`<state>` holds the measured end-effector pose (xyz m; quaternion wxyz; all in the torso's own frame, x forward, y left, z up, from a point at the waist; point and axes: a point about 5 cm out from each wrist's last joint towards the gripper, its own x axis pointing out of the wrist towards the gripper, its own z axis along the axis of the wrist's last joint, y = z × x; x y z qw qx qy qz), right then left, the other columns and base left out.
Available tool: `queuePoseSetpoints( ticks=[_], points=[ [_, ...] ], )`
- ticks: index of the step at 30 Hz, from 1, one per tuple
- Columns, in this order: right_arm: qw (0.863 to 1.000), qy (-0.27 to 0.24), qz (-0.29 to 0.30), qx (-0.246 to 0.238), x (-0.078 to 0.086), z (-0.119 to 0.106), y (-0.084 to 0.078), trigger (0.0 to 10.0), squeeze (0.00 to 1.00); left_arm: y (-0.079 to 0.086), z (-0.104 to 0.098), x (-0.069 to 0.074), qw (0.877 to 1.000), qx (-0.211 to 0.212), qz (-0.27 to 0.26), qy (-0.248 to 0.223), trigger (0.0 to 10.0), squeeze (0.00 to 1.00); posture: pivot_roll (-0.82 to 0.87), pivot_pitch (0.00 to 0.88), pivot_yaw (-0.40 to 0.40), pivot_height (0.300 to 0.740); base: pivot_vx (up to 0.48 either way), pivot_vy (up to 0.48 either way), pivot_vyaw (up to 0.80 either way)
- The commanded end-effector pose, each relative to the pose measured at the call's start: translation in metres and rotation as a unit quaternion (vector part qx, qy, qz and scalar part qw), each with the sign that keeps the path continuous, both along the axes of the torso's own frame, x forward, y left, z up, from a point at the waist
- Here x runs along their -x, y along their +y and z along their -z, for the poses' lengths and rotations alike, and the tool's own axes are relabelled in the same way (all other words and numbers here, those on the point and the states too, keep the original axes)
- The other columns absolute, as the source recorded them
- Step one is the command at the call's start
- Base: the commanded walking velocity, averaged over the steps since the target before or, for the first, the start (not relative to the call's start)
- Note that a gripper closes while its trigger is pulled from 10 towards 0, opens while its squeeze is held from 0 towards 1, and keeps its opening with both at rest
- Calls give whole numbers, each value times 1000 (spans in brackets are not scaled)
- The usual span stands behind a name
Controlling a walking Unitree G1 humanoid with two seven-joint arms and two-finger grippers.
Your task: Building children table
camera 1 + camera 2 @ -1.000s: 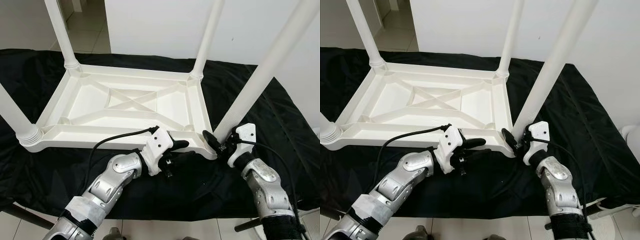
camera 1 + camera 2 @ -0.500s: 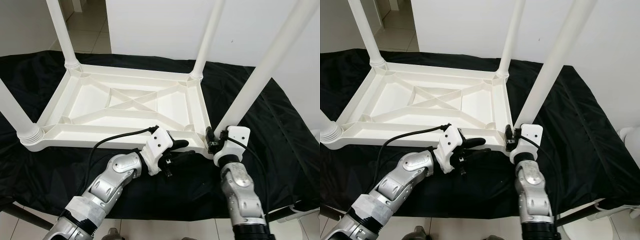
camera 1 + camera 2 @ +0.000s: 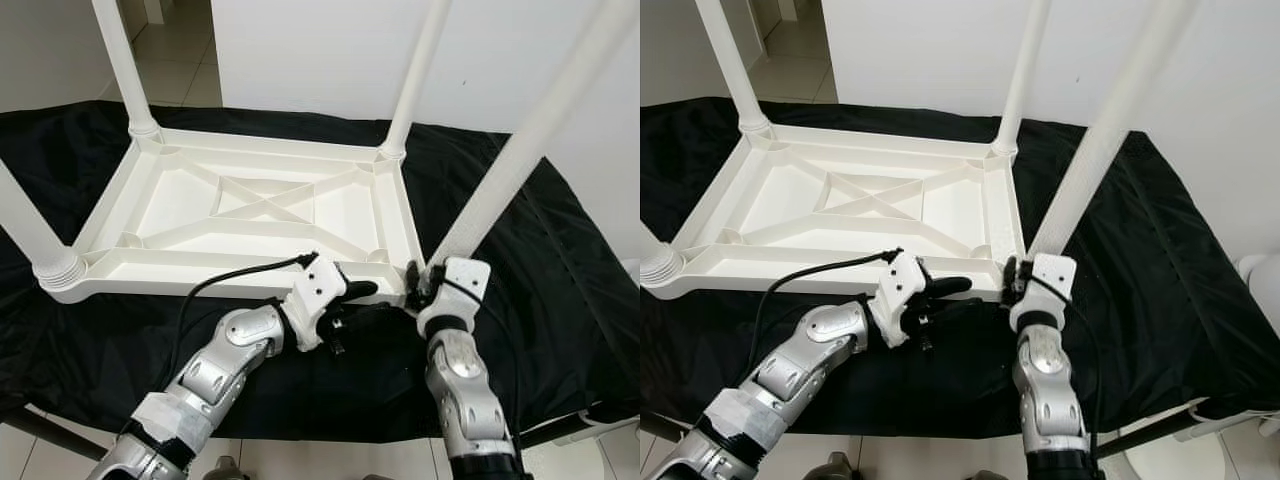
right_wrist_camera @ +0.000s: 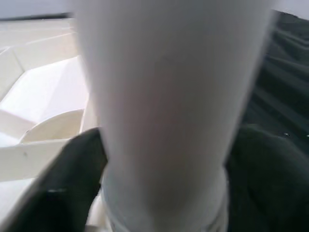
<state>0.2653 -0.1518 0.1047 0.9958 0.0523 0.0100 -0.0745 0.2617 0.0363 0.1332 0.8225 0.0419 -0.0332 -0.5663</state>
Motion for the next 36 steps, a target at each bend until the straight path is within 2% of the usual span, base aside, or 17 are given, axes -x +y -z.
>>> queuePoseSetpoints(
  ticks=[1,6,7,8,9,11,13,14,15,20,22,25,28,32,33,35,36],
  points=[
    [1000,-11,-4,-16,2,-1,-3,10000,1000,-4,-2,3,999,-8,47,-5,10000,0,33,0,-73,740,0,0,0],
    [999,-21,-31,19,6,-3,-21,10000,1000,-4,-3,4,999,-5,44,-7,10000,0,34,0,-73,740,0,0,0],
    [998,-21,-48,31,7,-3,-27,10000,251,-4,-4,4,999,-4,44,-8,10000,0,36,0,-73,740,0,0,0],
    [998,-21,-48,31,7,-3,-27,10000,251,-4,-4,4,999,-4,44,-8,10000,0,36,0,-73,740,0,0,0],
    [997,-20,-67,33,8,-3,-30,10000,0,-4,-4,4,999,-4,44,-8,10000,0,36,0,-73,740,0,0,0],
    [996,-20,-79,34,8,-3,-32,10000,0,-4,-4,4,999,-3,43,-8,10000,0,37,0,-74,740,0,0,0],
    [990,-15,-132,49,8,-2,-36,10000,0,-4,-5,3,999,-4,43,-10,10000,0,40,0,-74,740,0,0,0],
    [990,-15,-132,49,8,-2,-36,10000,0,-4,-5,3,999,-4,43,-10,10000,0,40,0,-74,740,0,0,0],
    [983,-17,-167,68,6,-3,-38,10000,0,-3,-5,3,999,-4,43,-10,10000,0,40,0,-74,740,0,0,0],
    [969,-18,-233,81,3,-5,-42,10000,0,-3,-6,1,999,-4,41,-12,10000,0,41,0,-74,740,0,0,0],
    [956,-19,-279,93,-4,-9,-44,10000,0,-4,-8,0,999,-1,38,-12,10000,0,41,0,-70,740,0,0,0],
    [950,-19,-297,100,-7,-11,-45,10000,0,-4,-9,0,999,0,38,-12,10000,0,41,0,-70,740,0,0,0],
    [932,-12,-339,127,-18,-14,-46,10000,0,-5,-10,0,999,0,38,-13,10000,0,45,0,-71,740,0,0,0],
    [925,-7,-352,142,-25,-14,-47,10000,0,-4,-9,-1,999,0,34,-12,10000,0,41,0,-72,740,0,0,0],
    [924,-3,-357,140,-26,-13,-47,9373,0,-4,-9,-1,999,1,34,-11,10000,0,42,0,-76,740,0,0,0],
    [924,-3,-357,140,-26,-13,-47,9373,0,-4,-9,-1,999,1,34,-11,10000,0,42,0,-76,740,0,0,0],
    [922,0,-361,139,-26,-12,-48,3647,0,-5,-9,-1,999,2,34,-11,10000,0,42,0,-76,740,0,0,0]
  ],
)
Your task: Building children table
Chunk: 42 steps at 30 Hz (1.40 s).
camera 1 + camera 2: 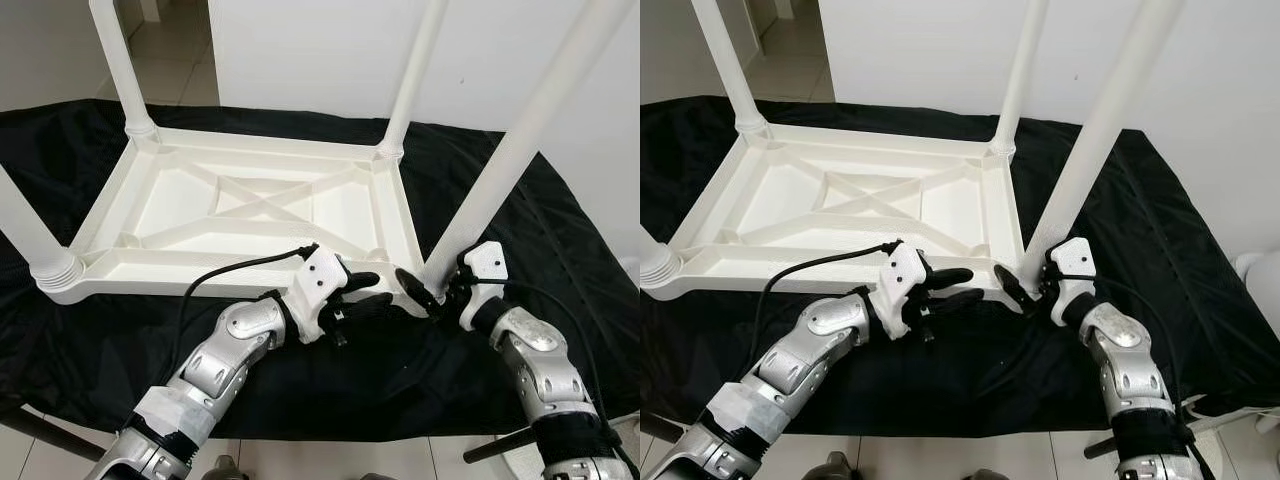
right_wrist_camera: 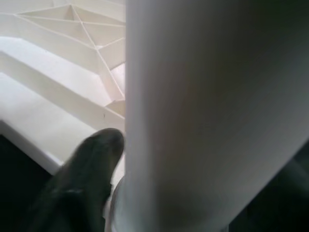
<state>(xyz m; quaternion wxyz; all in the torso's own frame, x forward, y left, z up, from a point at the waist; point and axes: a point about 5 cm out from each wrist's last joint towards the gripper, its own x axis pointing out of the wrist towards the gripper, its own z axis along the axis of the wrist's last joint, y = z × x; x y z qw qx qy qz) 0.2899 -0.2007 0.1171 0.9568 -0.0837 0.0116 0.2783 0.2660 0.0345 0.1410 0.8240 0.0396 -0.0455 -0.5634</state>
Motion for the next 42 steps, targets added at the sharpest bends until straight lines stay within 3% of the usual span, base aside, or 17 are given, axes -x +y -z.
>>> queuePoseSetpoints(
  ticks=[1,13,15,18,28,29,30,32,33,34,35,37,38,40,42],
  points=[
    [1000,14,-18,8,0,4,1,0,0,-4,-2,5,999,-5,36,-2,10000,0,47,0,-77,740,0,0,0],
    [999,30,-7,-15,10,14,-2,0,0,-3,-2,4,999,-5,35,-2,10000,0,40,0,-77,740,0,0,0],
    [997,50,49,16,9,22,-7,10000,0,-5,-3,3,999,-1,35,0,10000,0,30,0,-74,740,0,0,0],
    [996,50,72,20,8,23,-8,10000,0,-6,-3,4,999,-1,36,0,10000,0,29,0,-75,740,0,0,0],
    [984,30,175,-36,14,13,3,10000,0,-7,-3,3,999,-1,38,-1,10000,0,15,0,-63,740,0,0,0],
    [975,32,213,-56,16,13,4,10000,0,-6,-3,3,999,-2,38,-1,10000,0,15,0,-61,740,0,0,0],
    [975,32,213,-56,16,13,4,10000,0,-6,-3,3,999,-2,38,-1,10000,0,15,0,-61,740,0,0,0],
    [957,29,278,-73,23,15,12,10000,0,-6,-4,2,999,-2,39,1,10000,0,8,2,-54,740,0,0,0],
    [957,29,278,-73,23,15,12,10000,0,-6,-4,2,999,-2,39,1,10000,0,8,2,-54,740,0,0,0],
    [942,37,326,-71,28,20,16,10000,0,-6,-3,2,999,-3,40,1,10000,0,8,2,-54,740,0,0,0],
    [942,37,326,-71,28,20,16,10000,0,-6,-3,2,999,-3,40,1,10000,0,8,2,-54,740,0,0,0],
    [902,56,421,-69,35,27,26,10000,0,-7,-3,3,999,-3,43,2,10000,0,6,1,-56,740,0,0,0],
    [890,60,445,-75,36,28,30,10000,0,-7,-3,3,999,-3,44,2,10000,0,7,1,-57,740,0,0,0],
    [884,61,455,-88,36,27,35,10000,0,-8,-3,3,999,-2,44,2,10000,0,8,0,-57,740,0,0,0],
    [896,60,424,-121,31,23,50,10000,0,-9,-4,3,999,-1,45,2,10000,0,7,0,-54,740,0,0,0]
  ],
)
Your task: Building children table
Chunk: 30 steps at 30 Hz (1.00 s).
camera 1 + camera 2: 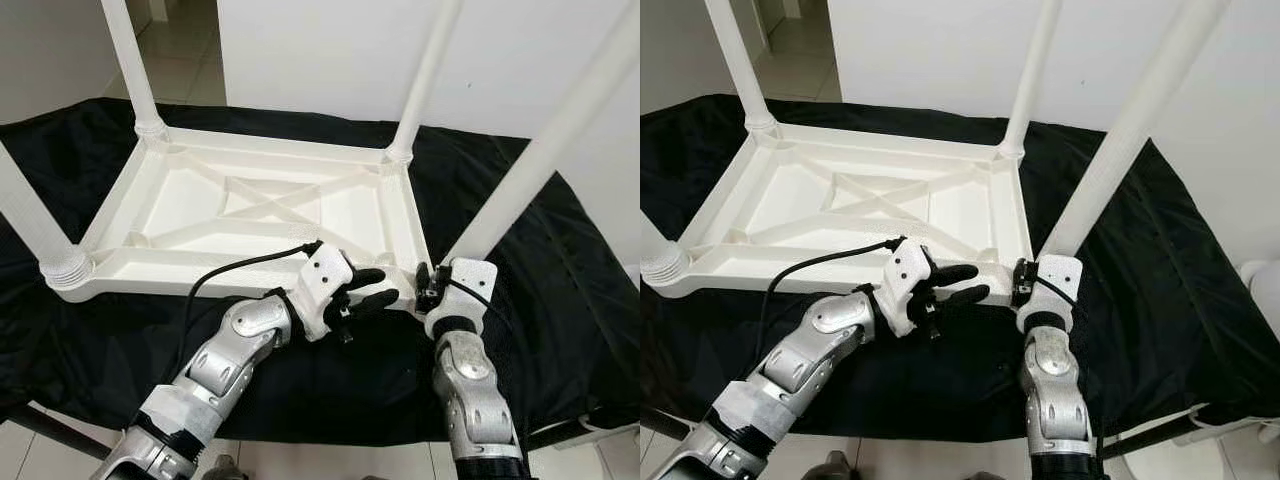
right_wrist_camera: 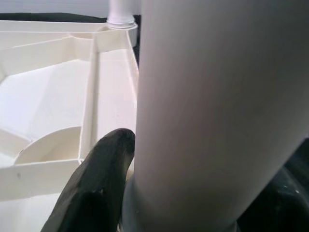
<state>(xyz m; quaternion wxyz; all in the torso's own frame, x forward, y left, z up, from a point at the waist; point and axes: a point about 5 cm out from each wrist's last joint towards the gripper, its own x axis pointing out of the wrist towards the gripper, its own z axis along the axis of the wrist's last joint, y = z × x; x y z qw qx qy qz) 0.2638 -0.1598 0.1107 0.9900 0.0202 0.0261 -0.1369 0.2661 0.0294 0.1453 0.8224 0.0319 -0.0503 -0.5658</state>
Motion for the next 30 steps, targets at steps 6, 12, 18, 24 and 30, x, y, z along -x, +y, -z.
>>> queuePoseSetpoints(
  ticks=[6,12,18,24,30],
  points=[
    [998,24,-33,-48,4,11,18,10000,0,-4,1,4,999,-12,45,0,10000,0,12,0,-56,740,0,0,0],
    [998,11,-31,-52,8,8,6,10000,1000,-2,1,3,999,-13,43,-2,10000,0,15,0,-61,740,0,0,0],
    [997,-7,-66,-38,14,4,-7,10000,1000,-1,1,4,999,-14,39,-6,10000,0,17,0,-64,740,0,0,0],
    [993,-13,-115,-13,18,4,-19,10000,0,-1,1,5,999,-13,37,-5,10000,0,14,0,-58,740,0,0,0],
    [972,-20,-230,41,16,-3,-44,10000,0,0,2,6,999,-12,34,-8,10000,0,8,4,-54,740,0,0,0]
  ],
)
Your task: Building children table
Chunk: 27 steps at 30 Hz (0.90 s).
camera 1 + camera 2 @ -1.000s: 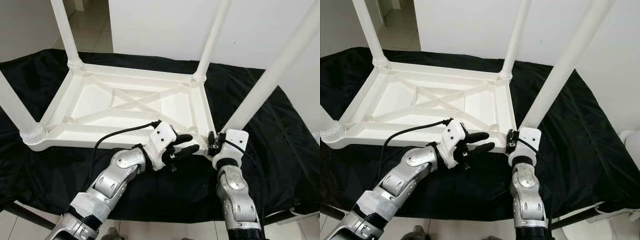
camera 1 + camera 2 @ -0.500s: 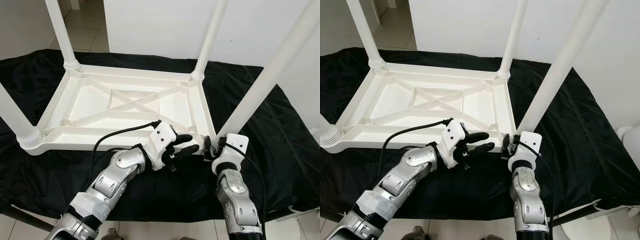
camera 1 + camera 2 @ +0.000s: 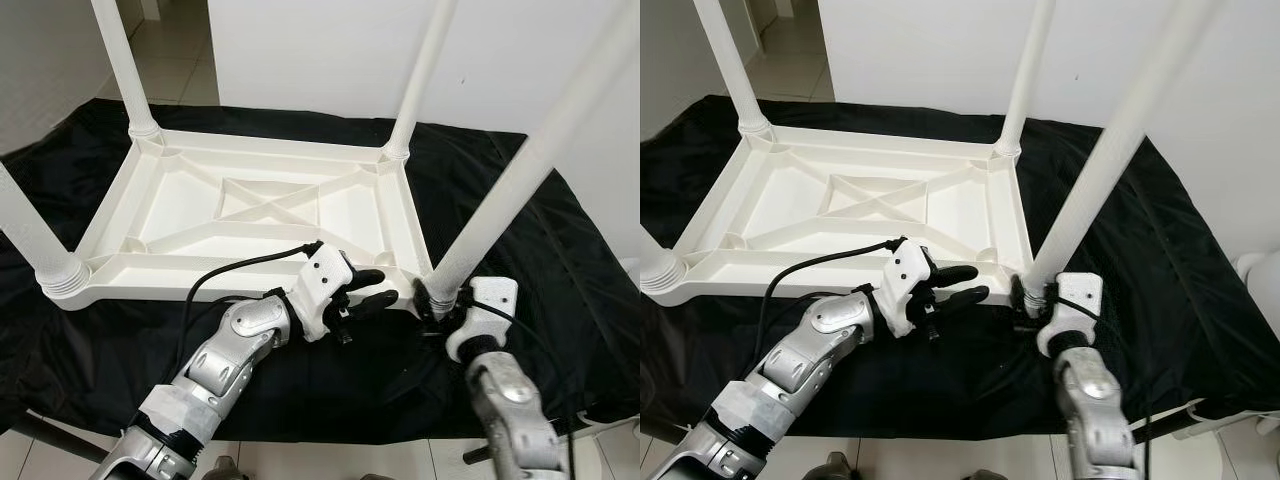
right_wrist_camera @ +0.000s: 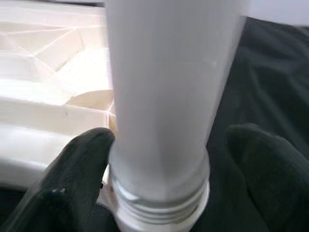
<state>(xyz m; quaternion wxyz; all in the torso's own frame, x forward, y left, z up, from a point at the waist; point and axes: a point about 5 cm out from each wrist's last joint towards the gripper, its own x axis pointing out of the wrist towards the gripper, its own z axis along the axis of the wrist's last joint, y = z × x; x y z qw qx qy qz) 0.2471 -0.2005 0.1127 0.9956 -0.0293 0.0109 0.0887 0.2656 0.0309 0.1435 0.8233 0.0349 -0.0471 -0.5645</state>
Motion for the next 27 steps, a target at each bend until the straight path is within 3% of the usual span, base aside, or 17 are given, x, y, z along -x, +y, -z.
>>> queuePoseSetpoints(
  ticks=[1,3,5,7,16,17,18,19,27],
  points=[
    [999,-11,-37,4,-4,-5,-7,10000,0,-2,-1,5,999,-7,36,-10,10000,0,9,1,-53,740,0,0,0],
    [999,-11,-37,4,-4,-5,-7,10000,0,-2,-1,5,999,-7,36,-10,10000,0,9,1,-53,740,0,0,0],
    [994,-14,-104,21,-15,-13,-8,10000,0,-3,-3,3,999,-6,36,-14,10000,0,11,0,-45,740,0,0,0],
    [991,-11,-130,29,-20,-14,-8,10000,0,-4,-4,2,999,-5,36,-15,10000,0,12,0,-38,740,0,0,0],
    [977,13,-206,57,-37,-9,-3,10000,0,-6,-6,-1,998,-12,53,-20,10000,0,6,0,-14,740,0,0,0],
    [975,18,-213,60,-38,-7,-2,2314,0,-6,-7,-1,998,-13,54,-21,10000,0,4,0,-10,740,0,0,0],
    [975,18,-213,60,-38,-7,-2,2314,0,-6,-7,-1,998,-13,54,-21,10000,0,4,0,-10,740,0,0,0],
    [973,24,-221,61,-38,-4,-1,0,0,-7,-7,-2,998,-12,55,-22,10000,0,3,0,-6,740,0,0,0],
    [973,39,-222,43,-29,4,-7,0,0,-10,-8,-3,997,-12,67,-22,10000,0,-28,0,16,740,0,0,0]
  ],
)
